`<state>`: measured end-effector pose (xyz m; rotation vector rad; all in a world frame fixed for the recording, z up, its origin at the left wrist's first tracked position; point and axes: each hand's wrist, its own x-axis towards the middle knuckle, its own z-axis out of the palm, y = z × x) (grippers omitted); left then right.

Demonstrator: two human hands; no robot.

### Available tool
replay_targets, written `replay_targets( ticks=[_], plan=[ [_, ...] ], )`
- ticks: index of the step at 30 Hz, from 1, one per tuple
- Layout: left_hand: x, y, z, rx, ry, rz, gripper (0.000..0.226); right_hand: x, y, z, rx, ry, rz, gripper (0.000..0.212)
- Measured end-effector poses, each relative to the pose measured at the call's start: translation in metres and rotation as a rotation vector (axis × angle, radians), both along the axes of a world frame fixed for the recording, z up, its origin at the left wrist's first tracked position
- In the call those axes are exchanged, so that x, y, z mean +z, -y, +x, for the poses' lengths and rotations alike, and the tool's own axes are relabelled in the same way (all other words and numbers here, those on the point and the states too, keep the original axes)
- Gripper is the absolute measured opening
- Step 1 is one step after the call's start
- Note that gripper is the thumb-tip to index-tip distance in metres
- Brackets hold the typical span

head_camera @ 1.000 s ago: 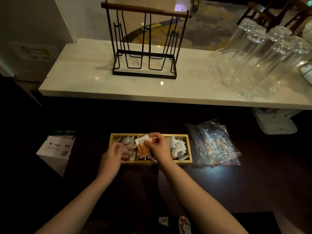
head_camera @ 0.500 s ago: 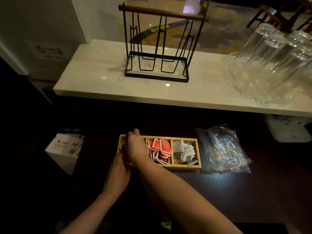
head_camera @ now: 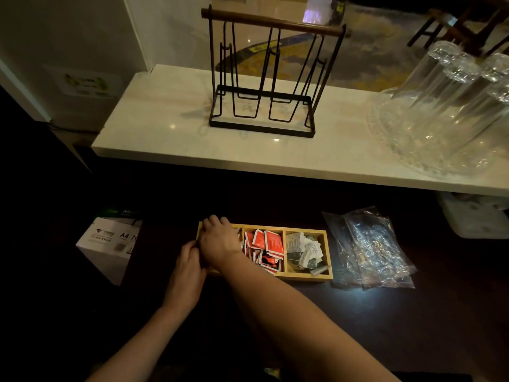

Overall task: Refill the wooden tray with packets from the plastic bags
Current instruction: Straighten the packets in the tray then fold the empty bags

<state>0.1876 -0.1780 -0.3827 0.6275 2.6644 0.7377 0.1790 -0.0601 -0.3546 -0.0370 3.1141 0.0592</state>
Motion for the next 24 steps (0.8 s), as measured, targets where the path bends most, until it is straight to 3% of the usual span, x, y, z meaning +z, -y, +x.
replay_targets(
  ticks=[4,6,10,14,20,24],
  plan=[
    [0.001,-0.003,-0.006,0.005,0.032,-0.024,0.06,-0.007,0.005,-0.006,-0.086,0.009,-0.036,0.036],
    [0.0,-0.001,-0.011,-0.02,0.028,-0.02,0.06,-0.007,0.005,-0.009,-0.117,0.001,-0.18,0.037],
    [-0.004,-0.001,-0.02,-0.061,0.018,0.062,0.06,0.004,-0.013,-0.008,-0.344,-0.108,-0.708,0.029],
    [-0.006,-0.004,-0.034,-0.085,-0.008,0.09,0.041,0.008,-0.046,0.009,-0.547,-0.323,-0.883,0.021],
    [-0.004,0.007,-0.034,-0.265,-0.148,0.072,0.056,0.007,-0.104,0.069,-0.702,-0.522,-0.83,0.022],
    [-0.005,0.001,-0.035,-0.375,-0.124,-0.006,0.041,0.0,-0.143,0.111,-0.696,-0.535,-0.574,0.022]
  ],
)
